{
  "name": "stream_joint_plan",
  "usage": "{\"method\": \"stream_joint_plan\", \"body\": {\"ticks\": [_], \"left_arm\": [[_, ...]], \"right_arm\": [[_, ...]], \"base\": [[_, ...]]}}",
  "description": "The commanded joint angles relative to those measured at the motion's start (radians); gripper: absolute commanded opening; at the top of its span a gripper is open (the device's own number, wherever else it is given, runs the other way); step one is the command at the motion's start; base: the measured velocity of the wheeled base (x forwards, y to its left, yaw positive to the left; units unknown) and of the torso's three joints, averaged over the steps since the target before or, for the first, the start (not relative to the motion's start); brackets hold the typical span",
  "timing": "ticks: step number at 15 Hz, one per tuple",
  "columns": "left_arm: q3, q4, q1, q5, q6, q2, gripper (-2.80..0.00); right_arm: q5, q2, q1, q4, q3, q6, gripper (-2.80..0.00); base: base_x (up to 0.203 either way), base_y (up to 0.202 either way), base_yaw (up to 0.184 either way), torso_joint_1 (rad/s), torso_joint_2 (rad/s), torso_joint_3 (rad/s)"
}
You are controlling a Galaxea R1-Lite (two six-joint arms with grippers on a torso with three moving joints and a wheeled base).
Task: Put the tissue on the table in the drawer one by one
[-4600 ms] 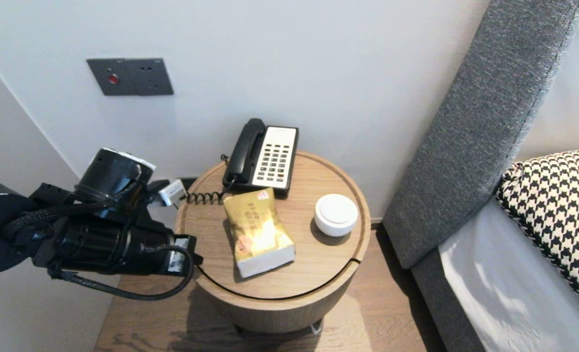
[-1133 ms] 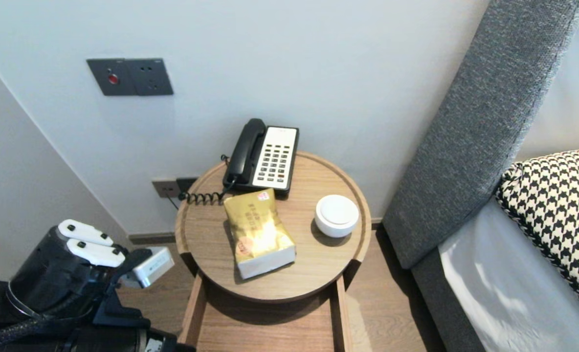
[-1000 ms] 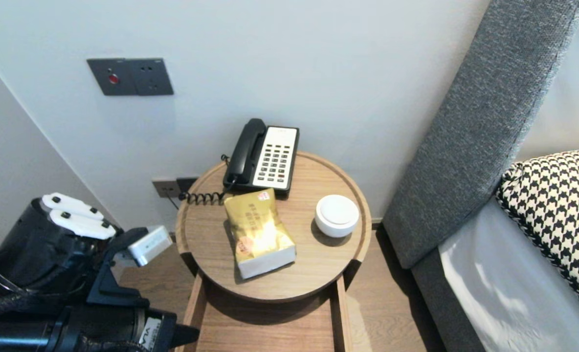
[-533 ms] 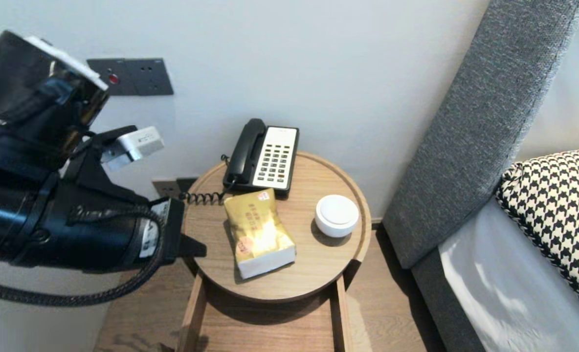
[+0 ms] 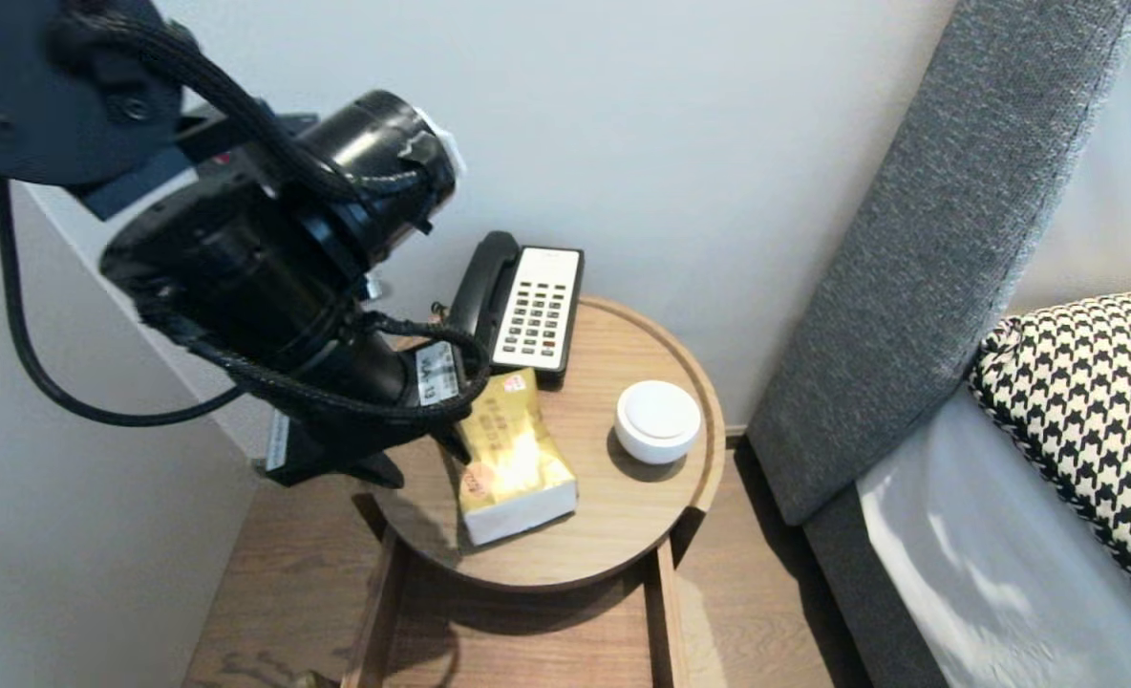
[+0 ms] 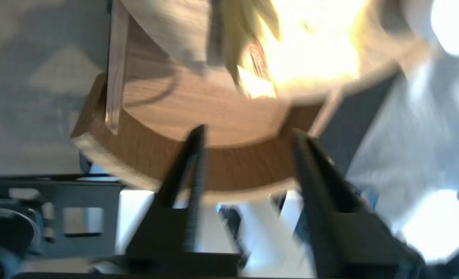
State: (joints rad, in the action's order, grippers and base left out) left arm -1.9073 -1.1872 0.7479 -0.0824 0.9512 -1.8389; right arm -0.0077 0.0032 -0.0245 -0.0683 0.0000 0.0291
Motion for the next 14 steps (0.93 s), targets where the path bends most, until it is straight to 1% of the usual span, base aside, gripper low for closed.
{"method": "stream_joint_plan", "body": {"ticks": [1, 3, 4, 7, 9, 10, 12, 13, 14], "left_arm": [[-0.025, -0.002, 0.001, -0.053, 0.022, -0.095, 0.00], [-0.027, 0.046, 0.001, -0.124, 0.027, -0.116, 0.00], [-0.027, 0.091, 0.003, -0.148, 0.033, -0.116, 0.00], [-0.027, 0.169, 0.017, -0.155, 0.041, -0.116, 0.00], [-0.027, 0.188, 0.021, -0.162, 0.049, -0.135, 0.00], [-0.028, 0.190, 0.021, -0.179, 0.056, -0.157, 0.00], [-0.029, 0.200, 0.021, -0.278, 0.084, -0.200, 0.00], [-0.030, 0.207, 0.021, -0.311, 0.096, -0.212, 0.00], [-0.030, 0.207, 0.024, -0.313, 0.096, -0.212, 0.00]], "right_arm": [[0.000, 0.001, 0.000, -0.001, 0.026, 0.000, -2.80], [0.000, 0.001, 0.000, -0.001, 0.026, 0.000, -2.80], [0.000, 0.001, 0.000, -0.001, 0.026, 0.000, -2.80], [0.000, 0.001, 0.000, -0.001, 0.026, 0.000, -2.80], [0.000, 0.001, 0.000, -0.001, 0.026, 0.000, -2.80], [0.000, 0.001, 0.000, -0.001, 0.026, 0.000, -2.80], [0.000, 0.001, 0.000, -0.001, 0.026, 0.000, -2.80], [0.000, 0.001, 0.000, -0.001, 0.026, 0.000, -2.80], [0.000, 0.001, 0.000, -0.001, 0.026, 0.000, -2.80]], "base": [[0.000, 0.000, 0.000, 0.000, 0.00, 0.000], [0.000, 0.000, 0.000, 0.000, 0.00, 0.000], [0.000, 0.000, 0.000, 0.000, 0.00, 0.000], [0.000, 0.000, 0.000, 0.000, 0.00, 0.000], [0.000, 0.000, 0.000, 0.000, 0.00, 0.000], [0.000, 0.000, 0.000, 0.000, 0.00, 0.000], [0.000, 0.000, 0.000, 0.000, 0.00, 0.000], [0.000, 0.000, 0.000, 0.000, 0.00, 0.000], [0.000, 0.000, 0.000, 0.000, 0.00, 0.000]]}}
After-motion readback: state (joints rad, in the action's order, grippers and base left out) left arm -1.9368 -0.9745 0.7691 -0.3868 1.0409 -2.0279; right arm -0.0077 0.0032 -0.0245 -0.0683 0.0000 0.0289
